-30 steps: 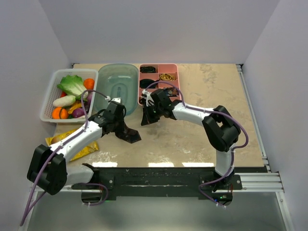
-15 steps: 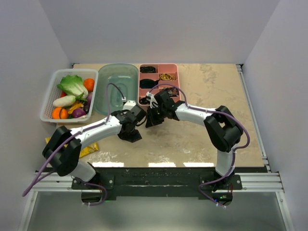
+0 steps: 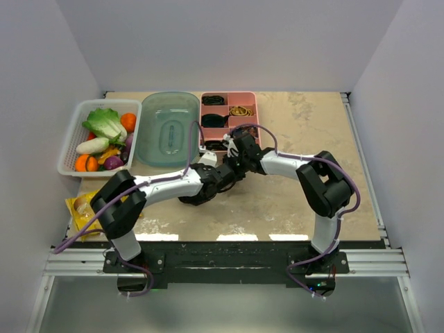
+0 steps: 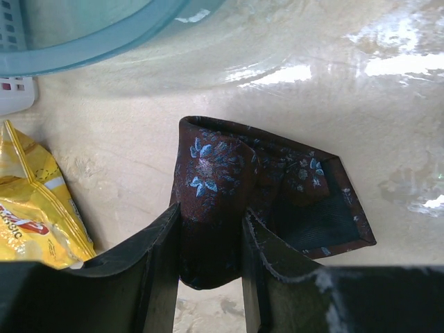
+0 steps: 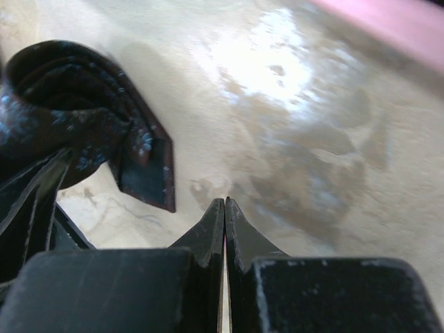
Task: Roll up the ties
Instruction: Roll the tie at the center of the board.
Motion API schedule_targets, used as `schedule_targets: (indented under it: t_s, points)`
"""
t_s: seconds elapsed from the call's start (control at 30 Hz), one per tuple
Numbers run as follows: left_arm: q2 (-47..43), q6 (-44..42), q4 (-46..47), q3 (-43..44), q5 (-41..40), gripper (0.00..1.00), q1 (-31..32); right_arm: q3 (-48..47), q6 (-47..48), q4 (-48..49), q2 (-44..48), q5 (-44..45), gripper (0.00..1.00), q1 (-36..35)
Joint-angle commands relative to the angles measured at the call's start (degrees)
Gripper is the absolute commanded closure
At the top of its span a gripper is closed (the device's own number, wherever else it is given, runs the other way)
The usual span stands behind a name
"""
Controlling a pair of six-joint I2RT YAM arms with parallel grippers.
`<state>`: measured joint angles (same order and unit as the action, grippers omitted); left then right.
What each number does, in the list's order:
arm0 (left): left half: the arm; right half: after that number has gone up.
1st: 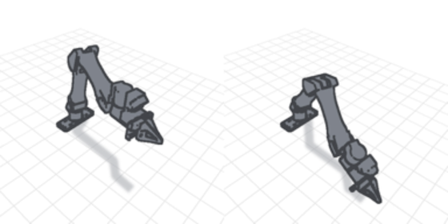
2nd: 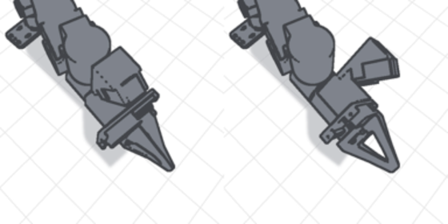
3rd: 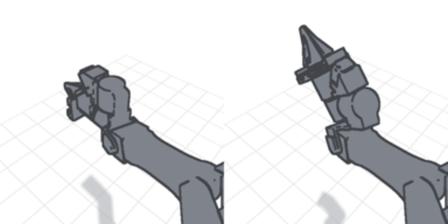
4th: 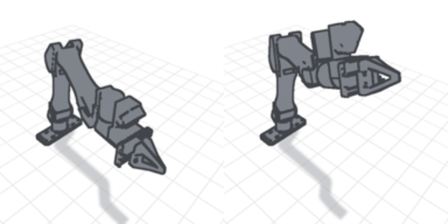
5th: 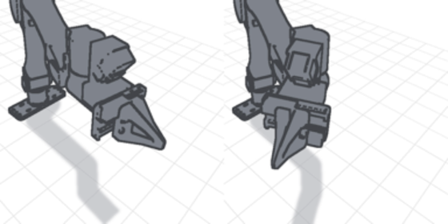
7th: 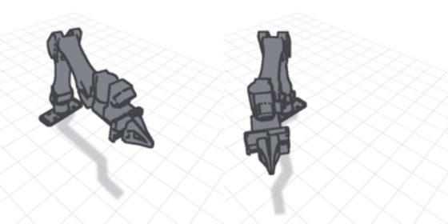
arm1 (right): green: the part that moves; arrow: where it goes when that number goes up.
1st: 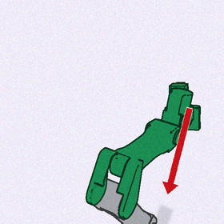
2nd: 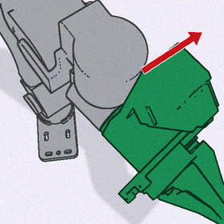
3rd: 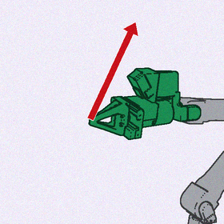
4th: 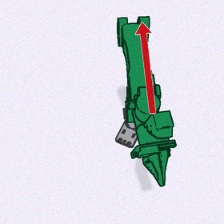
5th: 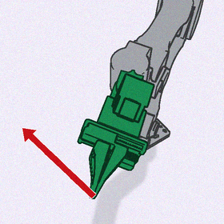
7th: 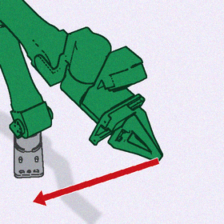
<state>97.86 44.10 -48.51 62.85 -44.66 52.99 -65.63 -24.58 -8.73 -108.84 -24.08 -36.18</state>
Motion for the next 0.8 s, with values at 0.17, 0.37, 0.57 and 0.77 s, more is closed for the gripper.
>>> schedule_targets:
  t_s: [0.17, 0.37, 0.57, 0.77]
  points:
    - [10.32, 8.37, -7.20, 8.07, -4.82, 0.87, 5.45, 1.73, -1.70, 3.72, 1.88, -2.99, 1.00, 1.82]
    - [12.53, 8.38, -6.25, 10.36, -2.72, 0.77, 7.91, 2.17, -2.05, 4.34, 1.09, -3.26, 1.00, 2.17]
    - [11.03, 6.09, -1.07, 9.75, 1.94, 0.58, 8.53, 2.61, -2.14, 4.78, 0.47, -3.44, 1.00, 2.43]
    - [9.80, 4.95, 0.96, 8.43, 4.06, 0.43, 9.23, 2.78, -2.05, 4.69, 0.38, -3.52, 1.00, 2.61]
